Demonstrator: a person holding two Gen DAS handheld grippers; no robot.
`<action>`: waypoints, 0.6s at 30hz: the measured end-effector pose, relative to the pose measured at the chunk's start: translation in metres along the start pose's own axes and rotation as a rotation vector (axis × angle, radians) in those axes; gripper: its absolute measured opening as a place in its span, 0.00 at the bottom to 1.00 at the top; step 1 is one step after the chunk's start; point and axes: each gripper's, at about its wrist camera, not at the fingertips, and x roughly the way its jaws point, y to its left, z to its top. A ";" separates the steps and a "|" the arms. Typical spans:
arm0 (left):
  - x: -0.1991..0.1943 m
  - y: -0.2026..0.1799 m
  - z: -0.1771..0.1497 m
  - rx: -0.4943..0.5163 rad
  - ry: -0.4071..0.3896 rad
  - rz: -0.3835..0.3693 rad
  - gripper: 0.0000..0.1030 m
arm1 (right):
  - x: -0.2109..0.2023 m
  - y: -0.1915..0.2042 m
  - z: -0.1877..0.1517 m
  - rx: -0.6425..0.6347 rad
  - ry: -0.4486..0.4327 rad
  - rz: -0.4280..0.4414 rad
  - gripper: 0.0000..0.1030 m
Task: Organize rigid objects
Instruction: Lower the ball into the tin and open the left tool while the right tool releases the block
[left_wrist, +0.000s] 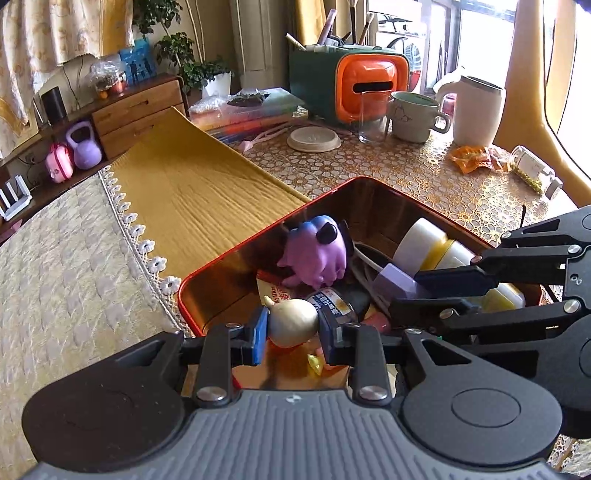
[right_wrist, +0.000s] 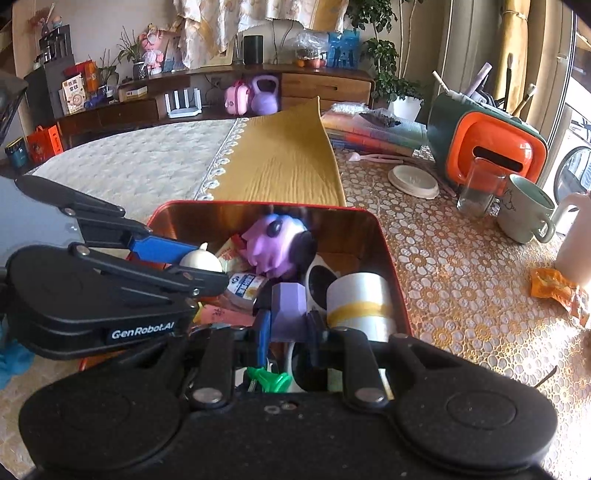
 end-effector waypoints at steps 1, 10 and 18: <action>0.001 -0.001 0.001 0.001 0.002 -0.002 0.28 | 0.001 -0.001 0.000 0.003 0.001 -0.001 0.19; 0.001 -0.001 0.002 -0.022 0.014 -0.009 0.28 | 0.001 -0.002 0.000 0.016 0.017 -0.015 0.24; -0.011 0.001 0.000 -0.029 0.009 -0.013 0.28 | -0.009 0.003 0.000 0.007 0.018 -0.021 0.30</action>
